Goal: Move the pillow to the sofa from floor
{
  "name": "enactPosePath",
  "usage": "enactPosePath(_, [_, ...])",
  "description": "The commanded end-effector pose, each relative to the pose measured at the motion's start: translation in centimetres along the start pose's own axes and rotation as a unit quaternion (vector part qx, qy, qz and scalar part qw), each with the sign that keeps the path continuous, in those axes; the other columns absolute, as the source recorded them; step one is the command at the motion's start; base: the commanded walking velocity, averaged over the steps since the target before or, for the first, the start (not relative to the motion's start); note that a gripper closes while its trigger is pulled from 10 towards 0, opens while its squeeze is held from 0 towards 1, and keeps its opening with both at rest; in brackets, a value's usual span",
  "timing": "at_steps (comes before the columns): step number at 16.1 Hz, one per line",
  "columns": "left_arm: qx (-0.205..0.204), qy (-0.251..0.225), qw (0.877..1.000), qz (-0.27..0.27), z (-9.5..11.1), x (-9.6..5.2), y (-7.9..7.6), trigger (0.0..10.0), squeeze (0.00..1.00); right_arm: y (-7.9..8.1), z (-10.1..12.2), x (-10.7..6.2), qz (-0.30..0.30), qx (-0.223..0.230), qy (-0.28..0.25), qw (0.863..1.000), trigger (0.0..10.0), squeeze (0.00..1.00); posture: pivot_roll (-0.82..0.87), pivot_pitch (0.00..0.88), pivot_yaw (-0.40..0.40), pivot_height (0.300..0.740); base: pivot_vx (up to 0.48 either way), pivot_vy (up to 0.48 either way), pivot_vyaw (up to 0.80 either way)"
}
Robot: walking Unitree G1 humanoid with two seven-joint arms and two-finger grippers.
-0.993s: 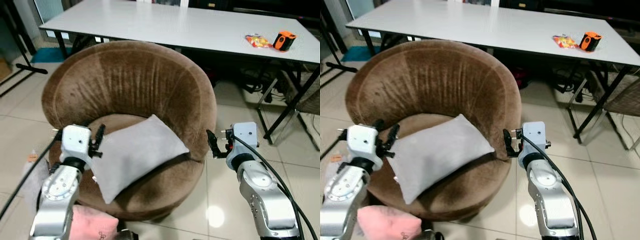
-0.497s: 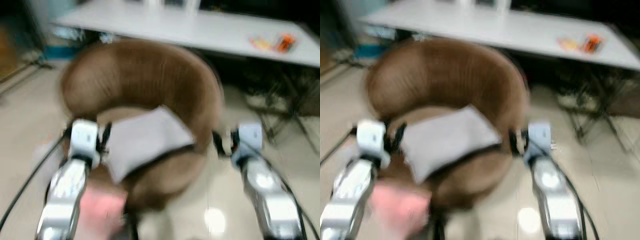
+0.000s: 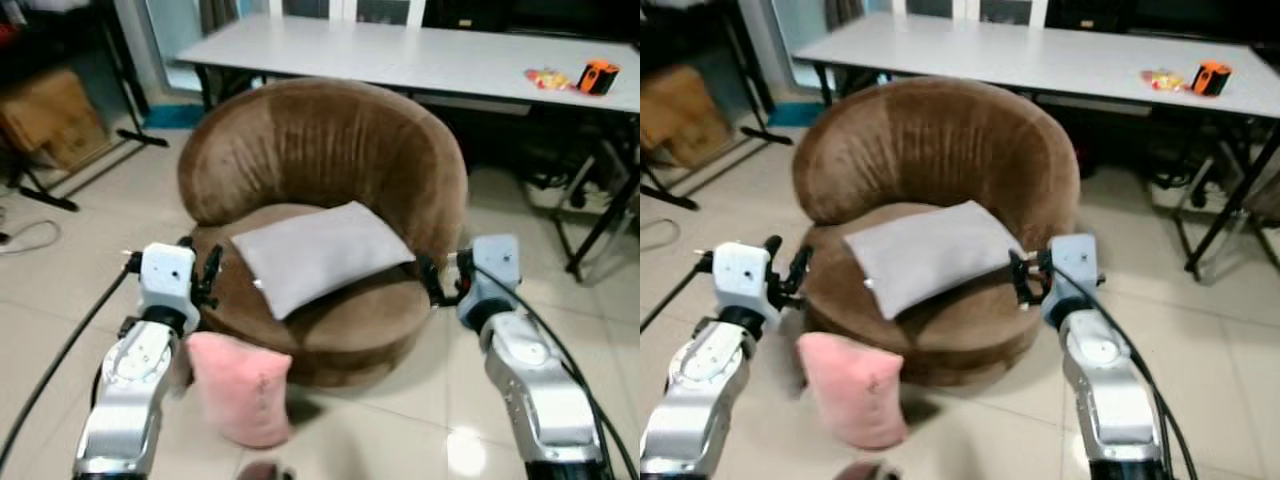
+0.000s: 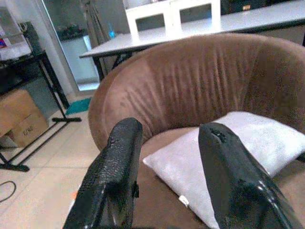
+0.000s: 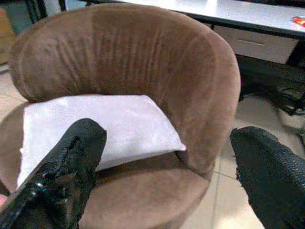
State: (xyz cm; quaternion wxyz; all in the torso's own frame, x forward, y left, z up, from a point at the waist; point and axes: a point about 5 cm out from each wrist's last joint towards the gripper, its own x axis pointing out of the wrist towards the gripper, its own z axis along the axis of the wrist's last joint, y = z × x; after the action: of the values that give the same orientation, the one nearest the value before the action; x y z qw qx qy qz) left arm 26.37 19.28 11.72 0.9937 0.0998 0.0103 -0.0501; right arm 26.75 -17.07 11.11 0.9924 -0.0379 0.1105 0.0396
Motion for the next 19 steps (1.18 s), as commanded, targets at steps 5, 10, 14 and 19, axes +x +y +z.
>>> enactPosePath(5, [-0.003,0.000,1.000,-0.009,0.2,0.3,0.2,10.0,0.00,0.4,0.5,0.3,0.007,0.011,-0.011,1.000,10.0,0.00,-0.02,0.000,0.008,0.740,0.224,0.000,0.80])
enactPosePath(10, [0.006,-0.005,1.000,-0.012,0.5,0.4,0.2,10.0,0.00,0.7,0.6,0.7,0.018,0.006,-0.014,1.000,10.0,0.00,-0.01,0.000,-0.006,0.740,0.414,0.000,0.80])
enactPosePath(14, [0.012,-0.008,1.000,-0.014,0.6,0.3,0.1,10.0,0.00,0.8,0.4,0.7,0.029,-0.001,-0.012,0.999,10.0,0.00,0.00,0.000,-0.009,0.740,0.421,0.000,0.80])
enactPosePath(19, [0.013,-0.011,1.000,-0.019,0.5,0.3,0.0,10.0,0.00,-0.6,-0.2,0.3,0.042,-0.028,-0.004,0.999,10.0,0.00,-0.01,0.000,-0.003,0.740,0.139,0.000,0.10])
